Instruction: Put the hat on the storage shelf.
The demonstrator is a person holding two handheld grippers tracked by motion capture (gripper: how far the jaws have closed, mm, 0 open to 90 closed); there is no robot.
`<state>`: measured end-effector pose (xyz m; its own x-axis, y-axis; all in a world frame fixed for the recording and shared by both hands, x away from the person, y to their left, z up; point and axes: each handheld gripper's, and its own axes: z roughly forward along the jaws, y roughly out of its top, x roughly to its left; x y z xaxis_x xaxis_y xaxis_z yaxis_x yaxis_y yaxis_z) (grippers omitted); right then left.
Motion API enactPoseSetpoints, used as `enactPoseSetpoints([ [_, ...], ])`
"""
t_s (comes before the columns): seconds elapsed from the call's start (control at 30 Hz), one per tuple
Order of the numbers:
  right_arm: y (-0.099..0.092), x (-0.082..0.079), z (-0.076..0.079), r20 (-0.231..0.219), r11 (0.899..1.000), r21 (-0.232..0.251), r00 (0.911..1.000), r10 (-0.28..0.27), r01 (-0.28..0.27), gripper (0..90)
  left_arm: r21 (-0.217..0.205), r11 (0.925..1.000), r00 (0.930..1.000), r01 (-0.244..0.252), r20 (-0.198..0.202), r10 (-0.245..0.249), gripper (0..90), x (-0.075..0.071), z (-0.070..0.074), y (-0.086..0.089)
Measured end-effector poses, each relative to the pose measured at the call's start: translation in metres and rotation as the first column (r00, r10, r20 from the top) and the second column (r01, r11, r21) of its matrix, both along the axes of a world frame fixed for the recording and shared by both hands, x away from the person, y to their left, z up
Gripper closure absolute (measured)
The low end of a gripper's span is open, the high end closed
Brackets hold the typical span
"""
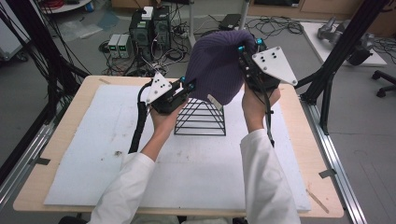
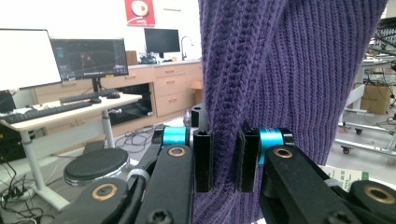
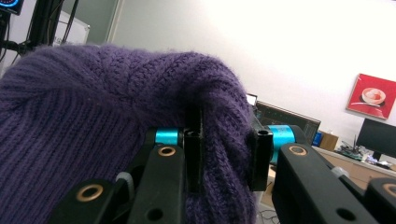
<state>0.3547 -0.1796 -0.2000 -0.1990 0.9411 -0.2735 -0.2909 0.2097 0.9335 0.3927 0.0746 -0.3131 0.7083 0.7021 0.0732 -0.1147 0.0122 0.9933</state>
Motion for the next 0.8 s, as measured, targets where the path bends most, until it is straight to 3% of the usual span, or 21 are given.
enactPoseSetpoints([
  [0.2,0.001,0.0,-0.007,-0.016,1.0,0.014,0.9998,0.012,-0.012,74.0,0.024,0.9997,0.9999,-0.008,-0.007,0.008,81.1,-0.003,-0.002,0.001],
  [0.67,0.013,-0.007,-0.03,-0.096,0.999,0.01,0.9945,0.043,-0.042,73.3,0.022,0.9997,0.9977,-0.013,-0.066,0.014,80.7,-0.009,-0.028,0.011],
  [0.8,0.014,-0.008,-0.039,-0.124,0.999,0.011,0.9914,0.04,-0.039,73.2,0.042,0.9989,0.9961,-0.02,-0.085,0.024,80.5,-0.01,-0.035,0.012],
])
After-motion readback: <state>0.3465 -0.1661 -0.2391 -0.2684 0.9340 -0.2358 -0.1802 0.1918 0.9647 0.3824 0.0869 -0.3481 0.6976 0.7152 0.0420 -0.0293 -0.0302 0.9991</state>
